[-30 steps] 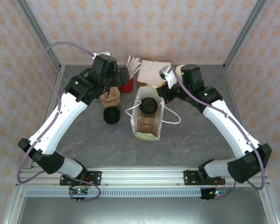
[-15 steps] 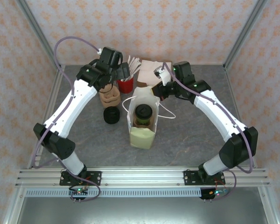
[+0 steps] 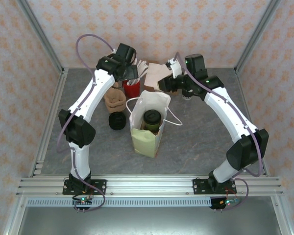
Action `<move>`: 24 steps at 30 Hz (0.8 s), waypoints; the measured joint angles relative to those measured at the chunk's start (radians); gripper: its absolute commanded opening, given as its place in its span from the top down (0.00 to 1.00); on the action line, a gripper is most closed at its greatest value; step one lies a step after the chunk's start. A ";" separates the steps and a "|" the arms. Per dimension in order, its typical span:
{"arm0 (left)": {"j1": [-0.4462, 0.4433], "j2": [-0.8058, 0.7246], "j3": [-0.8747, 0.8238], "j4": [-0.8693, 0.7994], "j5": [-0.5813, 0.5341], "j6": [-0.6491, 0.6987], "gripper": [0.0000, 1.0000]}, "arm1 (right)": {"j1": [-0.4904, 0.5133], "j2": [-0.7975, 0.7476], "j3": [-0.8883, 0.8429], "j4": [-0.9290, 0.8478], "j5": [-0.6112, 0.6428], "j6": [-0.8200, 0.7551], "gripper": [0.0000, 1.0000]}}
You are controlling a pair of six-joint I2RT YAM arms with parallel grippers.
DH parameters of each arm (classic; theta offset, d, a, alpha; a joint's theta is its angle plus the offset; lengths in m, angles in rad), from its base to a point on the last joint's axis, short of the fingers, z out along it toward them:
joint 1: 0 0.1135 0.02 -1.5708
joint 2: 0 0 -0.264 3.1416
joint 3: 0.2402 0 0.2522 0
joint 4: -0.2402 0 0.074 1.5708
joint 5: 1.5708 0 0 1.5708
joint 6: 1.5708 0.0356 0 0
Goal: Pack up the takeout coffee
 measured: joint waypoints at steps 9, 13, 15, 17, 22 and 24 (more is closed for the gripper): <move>0.043 0.070 0.070 -0.009 0.037 0.030 0.22 | -0.019 0.041 0.149 0.011 0.025 0.105 0.55; 0.041 0.071 0.068 -0.010 0.073 0.032 0.27 | -0.021 0.063 0.192 0.010 0.048 0.148 0.56; 0.041 0.069 0.050 -0.008 0.087 0.032 0.28 | -0.021 0.073 0.202 -0.002 0.072 0.166 0.56; 0.041 0.069 0.021 -0.007 0.094 0.032 0.29 | -0.021 0.090 0.227 -0.027 0.126 0.195 0.56; 0.041 0.069 -0.040 -0.011 0.104 0.029 0.35 | -0.026 0.143 0.321 -0.084 0.204 0.249 0.57; 0.041 0.069 -0.061 -0.010 0.108 0.029 0.37 | -0.026 0.157 0.349 -0.100 0.219 0.270 0.57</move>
